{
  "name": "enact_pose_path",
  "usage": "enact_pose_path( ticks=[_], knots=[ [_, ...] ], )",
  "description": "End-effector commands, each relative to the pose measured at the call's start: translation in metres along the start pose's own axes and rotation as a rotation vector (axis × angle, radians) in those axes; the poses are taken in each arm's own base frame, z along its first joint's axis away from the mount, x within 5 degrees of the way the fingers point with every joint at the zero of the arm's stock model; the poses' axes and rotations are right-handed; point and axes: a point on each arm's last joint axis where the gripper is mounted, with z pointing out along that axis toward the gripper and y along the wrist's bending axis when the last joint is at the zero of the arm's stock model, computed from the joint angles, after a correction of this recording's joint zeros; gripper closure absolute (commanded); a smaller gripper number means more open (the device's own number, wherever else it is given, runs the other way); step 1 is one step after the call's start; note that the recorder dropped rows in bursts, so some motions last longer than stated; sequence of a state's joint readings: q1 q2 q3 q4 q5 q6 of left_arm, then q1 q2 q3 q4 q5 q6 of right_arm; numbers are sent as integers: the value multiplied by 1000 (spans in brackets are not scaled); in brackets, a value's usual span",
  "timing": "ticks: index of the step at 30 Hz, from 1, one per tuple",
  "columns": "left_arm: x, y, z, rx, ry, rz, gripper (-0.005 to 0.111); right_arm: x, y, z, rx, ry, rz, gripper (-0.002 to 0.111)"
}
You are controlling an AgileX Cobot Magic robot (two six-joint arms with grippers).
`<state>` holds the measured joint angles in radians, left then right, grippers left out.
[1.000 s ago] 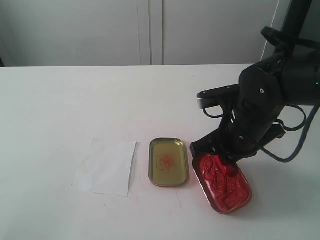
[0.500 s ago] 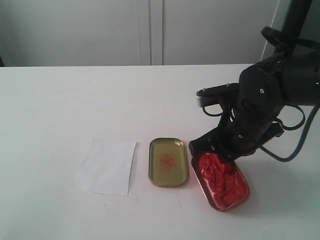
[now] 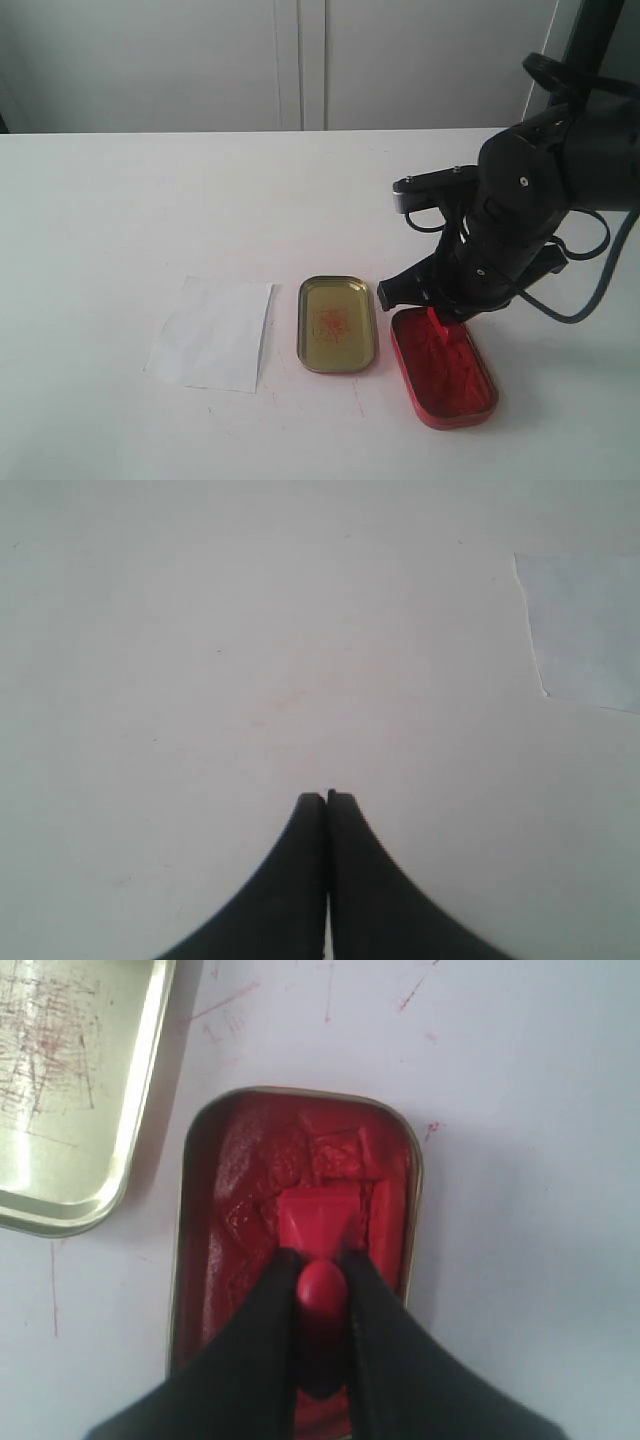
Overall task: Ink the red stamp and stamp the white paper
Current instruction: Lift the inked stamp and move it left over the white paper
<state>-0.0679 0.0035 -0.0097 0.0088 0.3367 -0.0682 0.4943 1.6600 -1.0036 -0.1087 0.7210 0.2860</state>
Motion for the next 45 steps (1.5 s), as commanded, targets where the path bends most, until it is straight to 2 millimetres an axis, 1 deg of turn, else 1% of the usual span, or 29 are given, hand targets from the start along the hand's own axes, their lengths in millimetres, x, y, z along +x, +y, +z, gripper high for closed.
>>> enact_pose_path(
  ticks=[1,14,29,38,41,42,43,44,45],
  knots=[
    [4,0,1,0,21,-2,107,-4,-2,-4,-2,-24,10,108],
    [4,0,1,0,21,-2,107,-5,-1,-5,-6,-30,23,108],
    [4,0,1,0,21,-2,107,-26,6,-24,-41,-80,62,108],
    [4,0,1,0,21,-2,107,-42,31,-25,-55,-68,7,108],
    [4,0,1,0,21,-2,107,-52,48,-23,-67,-61,-24,108],
    [4,0,1,0,21,-2,107,-54,51,-22,-67,-55,-30,108],
    [4,0,1,0,21,-2,107,-57,59,-21,-72,-56,-46,108],
    [4,0,1,0,21,-2,107,-59,62,-21,-74,-56,-52,108],
    [4,0,1,0,21,-2,107,-62,70,-20,-80,-48,-65,108]
  ],
)
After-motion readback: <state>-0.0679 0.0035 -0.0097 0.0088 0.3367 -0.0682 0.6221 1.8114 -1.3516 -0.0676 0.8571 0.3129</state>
